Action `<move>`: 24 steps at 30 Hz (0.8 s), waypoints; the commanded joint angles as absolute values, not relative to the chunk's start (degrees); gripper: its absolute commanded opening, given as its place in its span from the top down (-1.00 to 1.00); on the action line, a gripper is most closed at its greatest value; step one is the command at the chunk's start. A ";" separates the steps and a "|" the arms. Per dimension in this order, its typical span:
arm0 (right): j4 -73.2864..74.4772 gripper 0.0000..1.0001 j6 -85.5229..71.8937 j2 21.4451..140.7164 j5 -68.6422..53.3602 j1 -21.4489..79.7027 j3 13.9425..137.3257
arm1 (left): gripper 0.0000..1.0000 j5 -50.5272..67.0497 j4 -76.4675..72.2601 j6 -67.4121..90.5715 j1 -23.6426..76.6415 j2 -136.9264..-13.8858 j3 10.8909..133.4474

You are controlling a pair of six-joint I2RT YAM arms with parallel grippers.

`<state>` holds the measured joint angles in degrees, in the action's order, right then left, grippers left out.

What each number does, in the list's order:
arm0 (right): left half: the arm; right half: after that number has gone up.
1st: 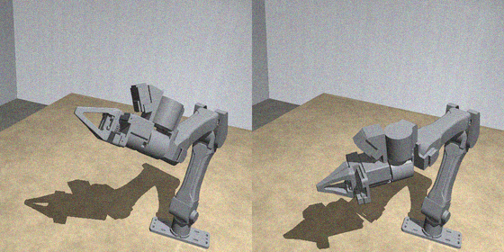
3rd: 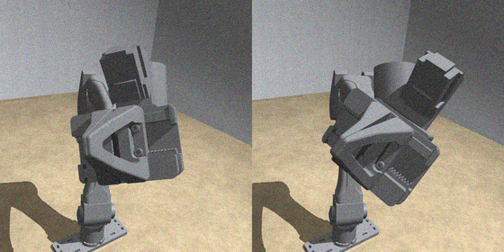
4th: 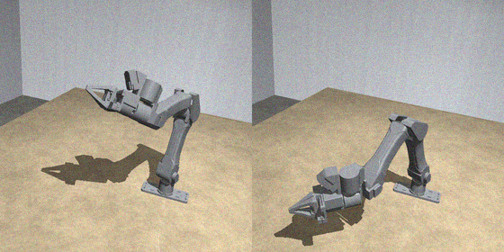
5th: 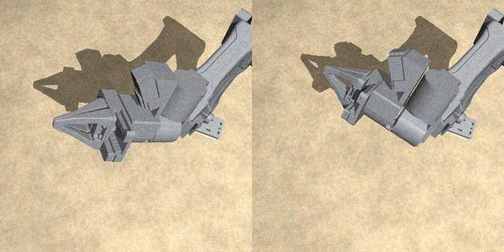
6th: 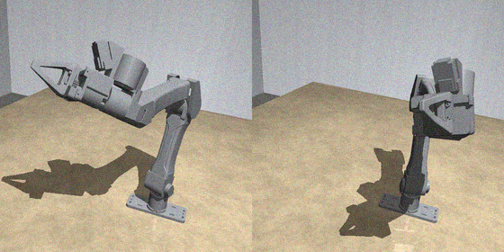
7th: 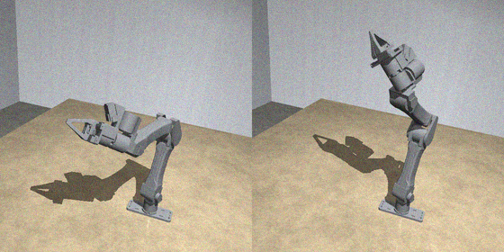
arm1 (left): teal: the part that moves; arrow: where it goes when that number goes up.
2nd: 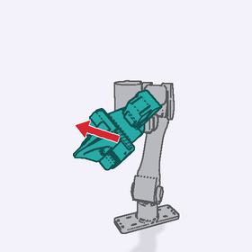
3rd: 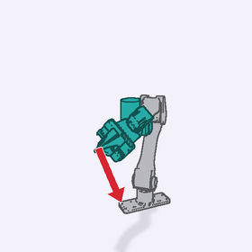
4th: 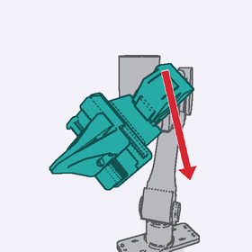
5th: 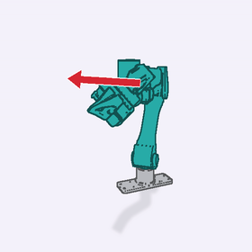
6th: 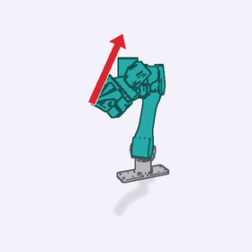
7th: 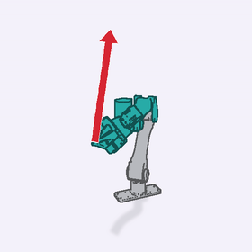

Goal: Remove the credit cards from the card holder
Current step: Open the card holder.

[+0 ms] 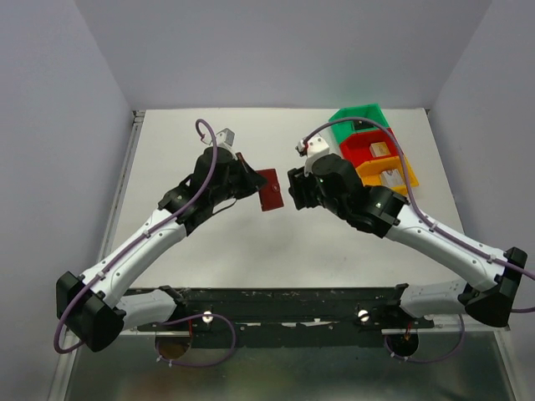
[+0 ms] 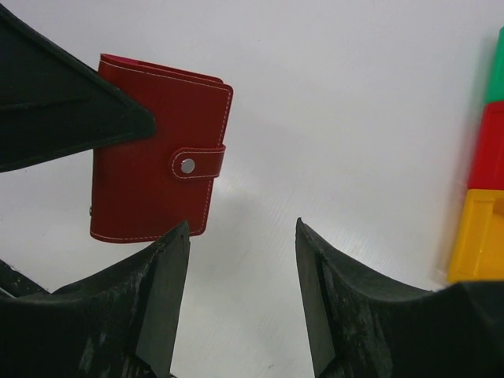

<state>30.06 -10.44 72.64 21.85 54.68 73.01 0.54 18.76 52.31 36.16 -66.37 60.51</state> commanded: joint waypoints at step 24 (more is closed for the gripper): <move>31.38 -0.13 -13.18 83.32 26.54 58.18 80.07 | 1.00 -5.54 19.87 61.17 41.31 -66.97 63.28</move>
<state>30.06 -12.16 81.65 24.18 57.71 77.84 -4.40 21.21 59.81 40.60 -67.44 62.26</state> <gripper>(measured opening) 0.580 0.057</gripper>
